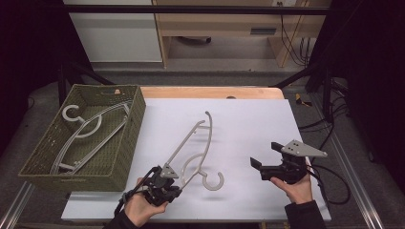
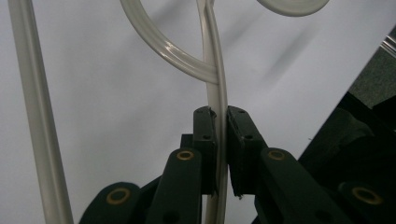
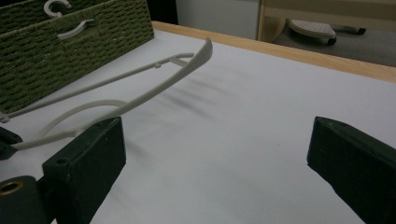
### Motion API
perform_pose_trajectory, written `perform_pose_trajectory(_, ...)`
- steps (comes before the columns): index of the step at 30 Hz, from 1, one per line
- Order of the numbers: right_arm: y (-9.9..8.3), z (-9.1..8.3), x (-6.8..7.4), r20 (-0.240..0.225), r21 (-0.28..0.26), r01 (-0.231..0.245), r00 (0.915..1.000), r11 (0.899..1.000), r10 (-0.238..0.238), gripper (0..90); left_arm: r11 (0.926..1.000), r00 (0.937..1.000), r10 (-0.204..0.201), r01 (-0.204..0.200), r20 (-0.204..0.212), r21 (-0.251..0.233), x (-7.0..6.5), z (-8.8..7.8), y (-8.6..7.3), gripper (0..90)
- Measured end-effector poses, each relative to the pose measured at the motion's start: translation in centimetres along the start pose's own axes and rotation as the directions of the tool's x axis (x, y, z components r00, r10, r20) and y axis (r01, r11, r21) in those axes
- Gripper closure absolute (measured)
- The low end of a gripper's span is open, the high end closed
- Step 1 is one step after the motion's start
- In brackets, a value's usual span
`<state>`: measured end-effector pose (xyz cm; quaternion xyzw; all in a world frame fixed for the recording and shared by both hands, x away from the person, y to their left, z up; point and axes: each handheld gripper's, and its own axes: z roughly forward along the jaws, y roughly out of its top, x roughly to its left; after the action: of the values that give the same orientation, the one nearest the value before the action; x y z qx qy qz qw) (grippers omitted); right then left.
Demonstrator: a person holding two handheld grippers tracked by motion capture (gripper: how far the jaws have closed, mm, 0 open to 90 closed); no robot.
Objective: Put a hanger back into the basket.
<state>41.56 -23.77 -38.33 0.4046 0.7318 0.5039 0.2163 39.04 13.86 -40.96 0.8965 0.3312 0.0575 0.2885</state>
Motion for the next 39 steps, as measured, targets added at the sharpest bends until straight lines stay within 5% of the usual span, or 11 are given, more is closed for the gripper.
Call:
perform_pose_trajectory(11, -0.1, 0.0, -0.2, 0.005, 0.002, 0.005, 1.0, 1.0, -0.005, 4.7, 0.9934, 0.9977, 0.064, -0.061, 0.023, -0.097, 0.1, -3.9, 1.1, 82.5)
perform_pose_trajectory(19, -0.1, 0.0, -0.2, 0.004, 0.007, 0.005, 1.0, 1.0, -0.005, 4.7, 0.9894, 0.9958, 0.086, -0.081, 0.034, -0.12, 1.3, -7.0, 2.4, 82.4)
perform_pose_trajectory(28, -0.1, 0.0, -0.3, -0.002, -0.001, 0.009, 1.0, 1.0, -0.009, 4.3, 0.9861, 0.9932, 0.103, -0.095, 0.054, -0.136, 3.7, -10.1, 3.7, 82.4)
perform_pose_trajectory(39, 0.0, -0.2, -0.3, -0.002, -0.012, 0.017, 0.9998, 1.0, -0.017, 3.0, 0.9874, 0.998, 0.06, -0.057, 0.017, -0.148, 6.9, -12.3, 3.8, 82.4)
